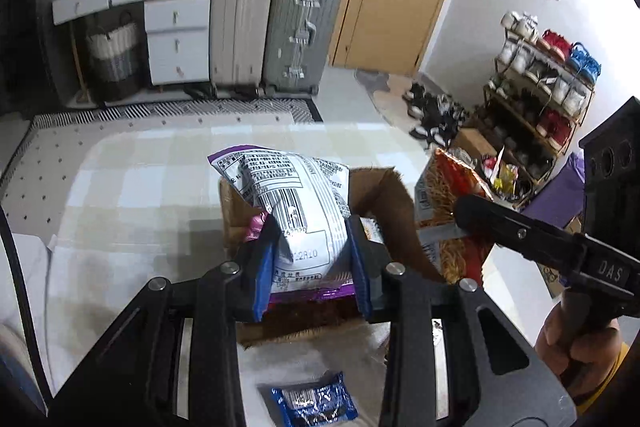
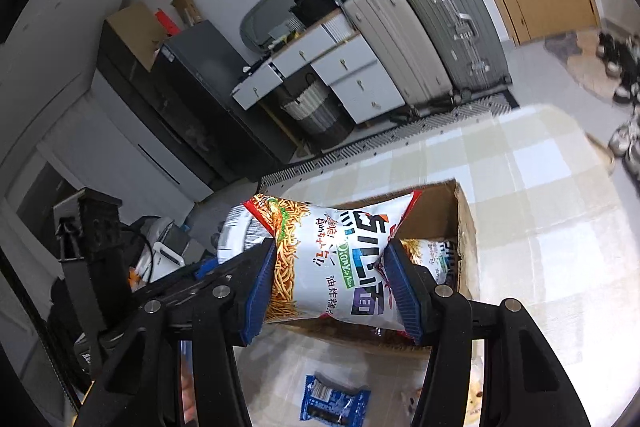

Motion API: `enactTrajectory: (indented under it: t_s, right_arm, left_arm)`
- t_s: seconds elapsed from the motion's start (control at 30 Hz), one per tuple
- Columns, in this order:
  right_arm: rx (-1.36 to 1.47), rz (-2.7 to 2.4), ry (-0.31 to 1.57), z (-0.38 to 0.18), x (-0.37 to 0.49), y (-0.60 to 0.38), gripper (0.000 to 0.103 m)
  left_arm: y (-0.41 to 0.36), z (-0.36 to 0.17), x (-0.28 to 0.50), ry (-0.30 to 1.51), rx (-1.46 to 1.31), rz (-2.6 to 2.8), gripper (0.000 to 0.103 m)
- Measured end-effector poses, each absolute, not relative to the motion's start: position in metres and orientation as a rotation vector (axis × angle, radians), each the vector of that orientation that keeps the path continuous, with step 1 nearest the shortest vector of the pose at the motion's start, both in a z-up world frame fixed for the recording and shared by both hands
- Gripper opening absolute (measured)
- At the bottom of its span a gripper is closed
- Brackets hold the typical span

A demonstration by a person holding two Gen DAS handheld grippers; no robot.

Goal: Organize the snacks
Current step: 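Lift the noodle-snack bag and white printed bag and carry both over the box, then open both tools to drop the two bags into the box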

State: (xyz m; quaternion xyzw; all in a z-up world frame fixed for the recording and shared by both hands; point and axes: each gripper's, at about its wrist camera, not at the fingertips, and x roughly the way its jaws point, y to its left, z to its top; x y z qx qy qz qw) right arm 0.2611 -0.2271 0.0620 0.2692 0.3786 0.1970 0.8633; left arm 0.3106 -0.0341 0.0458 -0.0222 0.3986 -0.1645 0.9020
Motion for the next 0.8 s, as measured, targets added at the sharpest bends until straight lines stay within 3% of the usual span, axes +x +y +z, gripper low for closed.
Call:
enactTrajectory:
  t_s: [0.6,0.7,0.73,0.8]
  right_arm:
    - [0.556,0.394,0.877,0.010,0.299,-0.223,0.055]
    - [0.559,0.384,0.877,0.008,0.300,-0.224,0.055]
    - [0.557,0.384,0.878,0.007,0.301,-0.224,0.055]
    - [0.550,0.380,0.885,0.006,0.300,-0.222,0.055]
  left_arm:
    - [-0.072,-0.034,0.380,0.887,0.039,-0.353,0.031]
    - [-0.067,-0.032,0.378,0.870,0.029,-0.335,0.042]
    - [-0.063,-0.029,0.372,0.857,0.025,-0.334,0.051]
    - [-0.061,-0.021,0.369,0.811,0.013,-0.326,0.080]
